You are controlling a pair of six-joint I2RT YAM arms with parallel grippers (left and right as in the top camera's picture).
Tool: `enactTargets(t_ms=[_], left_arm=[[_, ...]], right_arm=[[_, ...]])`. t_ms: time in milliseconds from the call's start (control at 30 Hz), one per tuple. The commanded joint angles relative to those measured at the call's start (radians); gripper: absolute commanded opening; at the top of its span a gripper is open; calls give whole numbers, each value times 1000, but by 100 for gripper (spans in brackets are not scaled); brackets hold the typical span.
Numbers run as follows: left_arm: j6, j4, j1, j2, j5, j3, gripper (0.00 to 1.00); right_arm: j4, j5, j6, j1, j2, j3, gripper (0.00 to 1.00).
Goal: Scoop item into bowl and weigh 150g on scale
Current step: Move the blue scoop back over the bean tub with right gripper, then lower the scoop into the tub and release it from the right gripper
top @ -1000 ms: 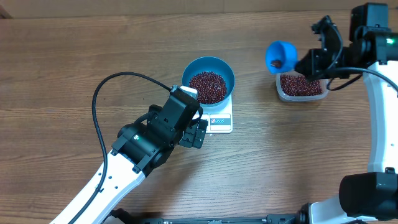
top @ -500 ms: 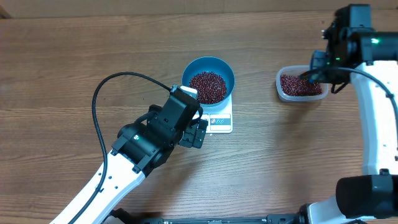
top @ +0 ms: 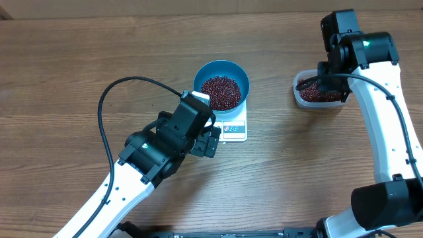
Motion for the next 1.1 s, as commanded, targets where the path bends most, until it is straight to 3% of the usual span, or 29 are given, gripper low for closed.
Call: enactTargets(t_ms=[0, 133, 233, 400, 567, 733, 1067], left_arm=[[-3, 2, 5, -11, -6, 22, 100], [-3, 2, 5, -11, -6, 22, 100], [-3, 2, 5, -11, -6, 22, 100], [-3, 2, 5, -11, -6, 22, 100], [-3, 2, 5, -11, -6, 22, 100], [-3, 2, 5, -11, -6, 22, 99], [-3, 2, 5, -11, -6, 22, 100]], right_arm=[[-2, 26, 13, 1, -2, -5, 4], [-8, -92, 34, 1, -13, -3, 4], [5, -306, 30, -1, -98, -3, 4], [36, -448, 27, -4, -231, -3, 4], [66, -495, 145, -68, -319, -56, 4], [216, -655, 348, -224, -332, -255, 4], [599, -987, 548, -428, -332, -647, 4]])
